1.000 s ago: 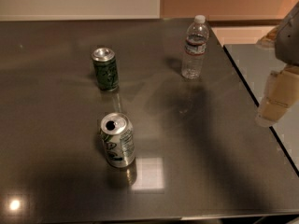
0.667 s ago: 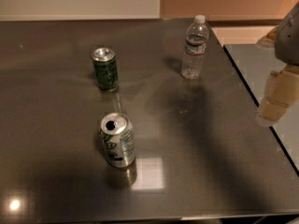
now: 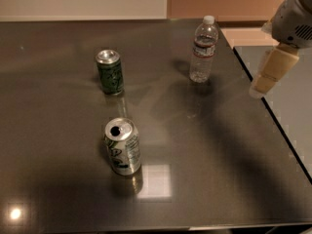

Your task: Move water bottle near 7up can

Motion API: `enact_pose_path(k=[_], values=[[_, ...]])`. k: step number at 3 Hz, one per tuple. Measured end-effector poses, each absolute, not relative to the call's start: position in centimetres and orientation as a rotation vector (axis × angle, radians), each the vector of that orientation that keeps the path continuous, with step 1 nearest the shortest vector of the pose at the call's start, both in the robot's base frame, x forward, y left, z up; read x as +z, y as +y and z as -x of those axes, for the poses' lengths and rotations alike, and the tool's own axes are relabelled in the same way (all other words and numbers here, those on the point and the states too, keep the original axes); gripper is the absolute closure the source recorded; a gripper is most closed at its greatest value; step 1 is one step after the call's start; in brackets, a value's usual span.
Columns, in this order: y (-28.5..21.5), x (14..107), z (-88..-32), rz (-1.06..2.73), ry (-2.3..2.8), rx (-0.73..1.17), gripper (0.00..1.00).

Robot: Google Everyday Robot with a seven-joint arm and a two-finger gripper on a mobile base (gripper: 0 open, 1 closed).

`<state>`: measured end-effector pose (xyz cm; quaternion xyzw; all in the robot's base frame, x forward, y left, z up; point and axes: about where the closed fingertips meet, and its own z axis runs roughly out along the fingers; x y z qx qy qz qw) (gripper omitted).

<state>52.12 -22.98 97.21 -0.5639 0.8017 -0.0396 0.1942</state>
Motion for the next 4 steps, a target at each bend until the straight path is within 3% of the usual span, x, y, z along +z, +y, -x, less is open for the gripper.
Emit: enact_pose_path(k=[4], values=[[-20.6, 94.7, -64.8, 1.309, 2.132, 0.136, 0.0]])
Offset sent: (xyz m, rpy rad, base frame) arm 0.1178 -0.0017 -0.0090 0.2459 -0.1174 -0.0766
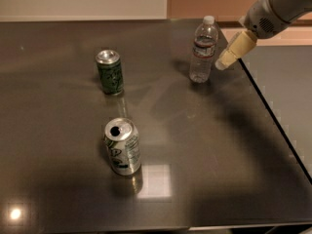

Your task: Move water bottle near 7up can

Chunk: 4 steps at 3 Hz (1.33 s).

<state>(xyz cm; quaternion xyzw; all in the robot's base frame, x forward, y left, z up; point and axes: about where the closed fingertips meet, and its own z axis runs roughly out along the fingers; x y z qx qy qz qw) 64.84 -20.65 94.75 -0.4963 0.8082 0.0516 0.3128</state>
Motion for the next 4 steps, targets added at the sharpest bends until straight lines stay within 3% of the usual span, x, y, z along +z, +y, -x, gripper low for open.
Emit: enact_pose_path(k=[4], values=[[-16.4, 93.5, -70.7, 1.169, 2.027, 0.329, 0.02]])
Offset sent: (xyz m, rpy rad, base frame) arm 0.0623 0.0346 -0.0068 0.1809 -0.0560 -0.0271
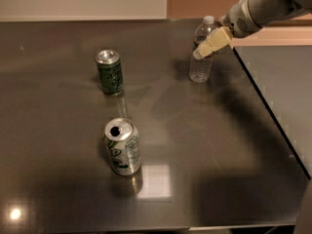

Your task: Move water bottle near 7up can

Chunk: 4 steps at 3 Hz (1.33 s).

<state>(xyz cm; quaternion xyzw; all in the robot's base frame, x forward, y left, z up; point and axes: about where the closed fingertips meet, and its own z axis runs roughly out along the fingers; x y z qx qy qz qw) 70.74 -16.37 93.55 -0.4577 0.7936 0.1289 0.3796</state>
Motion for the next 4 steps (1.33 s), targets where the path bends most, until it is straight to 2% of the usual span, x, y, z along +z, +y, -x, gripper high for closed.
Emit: enact_pose_path(k=[1, 4], values=[[-15.5, 93.8, -70.3, 1.165, 2.007, 0.38, 0.18], [-14.3, 94.1, -66.8, 1.159, 1.982, 0.511, 0.88]])
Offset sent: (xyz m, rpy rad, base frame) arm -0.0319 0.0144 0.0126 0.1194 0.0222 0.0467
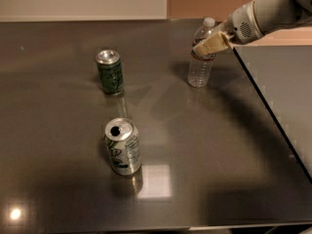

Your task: Move water bottle near 7up can

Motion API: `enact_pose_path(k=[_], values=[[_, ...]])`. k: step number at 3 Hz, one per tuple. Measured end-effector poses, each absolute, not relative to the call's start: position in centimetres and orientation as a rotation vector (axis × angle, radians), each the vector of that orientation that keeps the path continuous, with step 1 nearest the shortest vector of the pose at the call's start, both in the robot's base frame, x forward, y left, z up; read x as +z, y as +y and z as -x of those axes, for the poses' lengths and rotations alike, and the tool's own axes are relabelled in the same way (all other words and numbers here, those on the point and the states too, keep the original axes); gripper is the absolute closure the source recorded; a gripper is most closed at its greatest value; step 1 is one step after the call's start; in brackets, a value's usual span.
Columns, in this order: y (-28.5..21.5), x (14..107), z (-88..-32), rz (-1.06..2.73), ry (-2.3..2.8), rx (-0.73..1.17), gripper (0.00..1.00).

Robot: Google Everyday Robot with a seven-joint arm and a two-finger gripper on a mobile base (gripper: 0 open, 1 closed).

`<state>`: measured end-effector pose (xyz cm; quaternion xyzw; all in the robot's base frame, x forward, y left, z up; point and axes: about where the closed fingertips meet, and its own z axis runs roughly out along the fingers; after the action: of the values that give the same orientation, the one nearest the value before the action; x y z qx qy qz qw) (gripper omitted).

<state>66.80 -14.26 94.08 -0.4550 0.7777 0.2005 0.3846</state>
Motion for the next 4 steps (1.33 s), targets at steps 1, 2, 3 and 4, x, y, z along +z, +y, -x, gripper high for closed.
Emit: enact_pose_path(k=[1, 2, 3, 4], values=[[-12.2, 94.9, -62.7, 1.242, 1.946, 0.599, 1.0], [-9.8, 95.5, -58.3, 1.351, 1.9, 0.682, 1.0], [-7.8, 95.3, -55.0, 1.45, 1.862, 0.717, 1.0], [-5.9, 95.3, -52.1, 1.563, 1.802, 0.708, 1.0]])
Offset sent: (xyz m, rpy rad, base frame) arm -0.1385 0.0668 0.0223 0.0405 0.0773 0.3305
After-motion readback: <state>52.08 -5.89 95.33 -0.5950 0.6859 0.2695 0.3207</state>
